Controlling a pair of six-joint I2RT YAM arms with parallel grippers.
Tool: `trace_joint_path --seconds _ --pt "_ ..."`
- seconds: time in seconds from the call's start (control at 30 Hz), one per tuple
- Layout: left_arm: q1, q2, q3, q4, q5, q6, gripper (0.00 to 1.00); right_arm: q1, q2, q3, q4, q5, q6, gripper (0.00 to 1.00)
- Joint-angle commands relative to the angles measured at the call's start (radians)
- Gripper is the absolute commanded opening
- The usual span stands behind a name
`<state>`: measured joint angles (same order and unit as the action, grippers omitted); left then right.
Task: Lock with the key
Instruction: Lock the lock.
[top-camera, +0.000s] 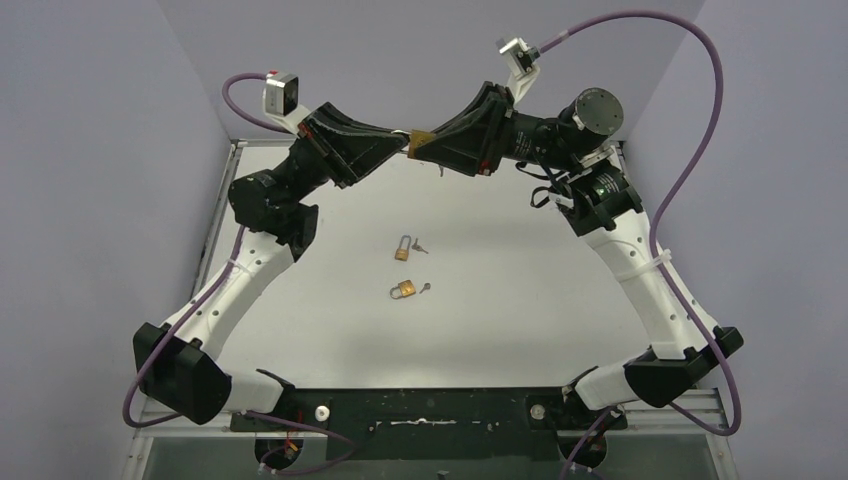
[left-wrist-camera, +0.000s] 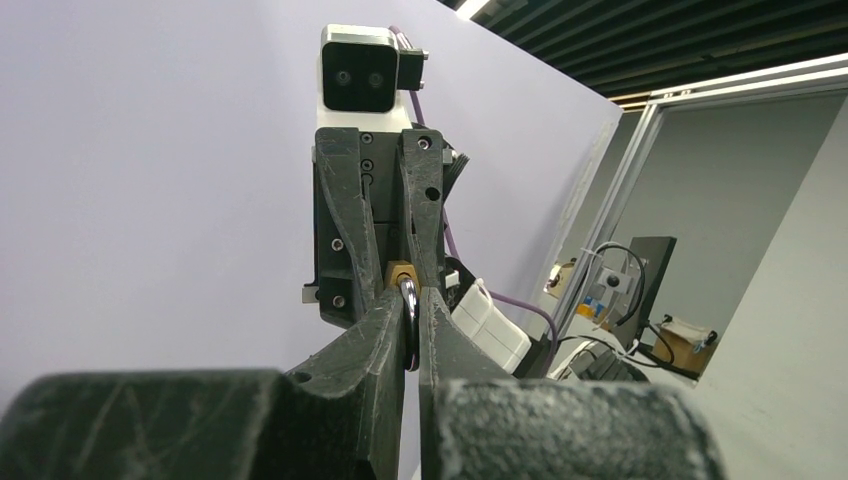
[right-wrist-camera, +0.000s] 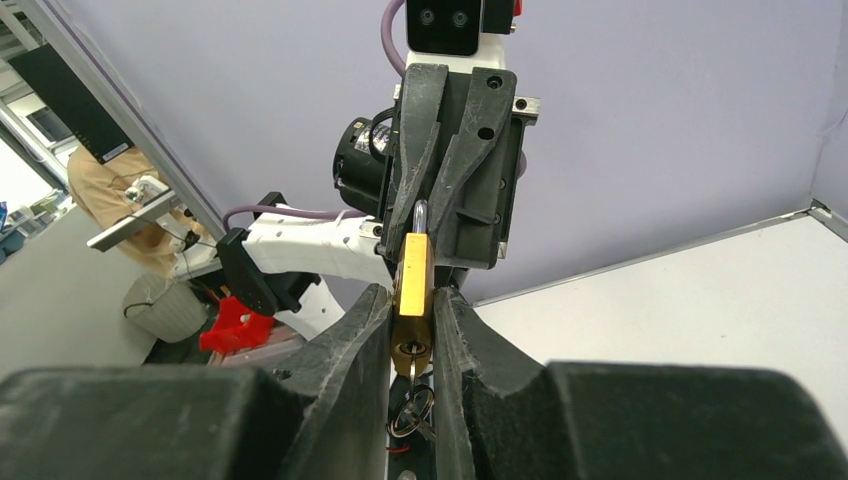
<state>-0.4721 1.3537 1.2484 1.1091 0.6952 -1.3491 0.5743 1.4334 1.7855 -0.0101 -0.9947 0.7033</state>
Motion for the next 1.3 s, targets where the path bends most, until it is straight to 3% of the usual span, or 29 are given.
trace_joint_path --seconds 0.0,0.1,0.27,0.37,0.57,0.9,1.27 --pt "-0.116 0.034 0.042 -0.126 0.225 0.002 0.00 0.036 0.048 -0.011 0.057 0.071 -0.006 0.00" --pt "-0.092 0.040 0.061 -0.091 0.207 -0.059 0.03 0.024 0.050 -0.007 0.067 0.046 0.002 0.00" --pt "-0.012 0.056 0.120 0.054 0.192 -0.218 0.57 -0.003 0.044 -0.012 0.108 -0.024 0.040 0.00" --pt "0.029 0.032 0.166 0.021 0.221 -0.215 0.66 -0.047 0.037 -0.029 0.207 -0.096 0.129 0.00" --pt "0.051 0.028 0.224 -0.072 0.332 -0.213 0.69 -0.087 0.053 -0.011 0.354 -0.226 0.293 0.00" --pt "0.130 0.052 0.212 0.027 0.461 -0.376 0.64 -0.123 0.092 0.016 0.567 -0.302 0.503 0.00" --pt "0.182 0.059 0.247 0.023 0.412 -0.361 0.59 -0.109 0.110 0.025 0.618 -0.322 0.550 0.00"
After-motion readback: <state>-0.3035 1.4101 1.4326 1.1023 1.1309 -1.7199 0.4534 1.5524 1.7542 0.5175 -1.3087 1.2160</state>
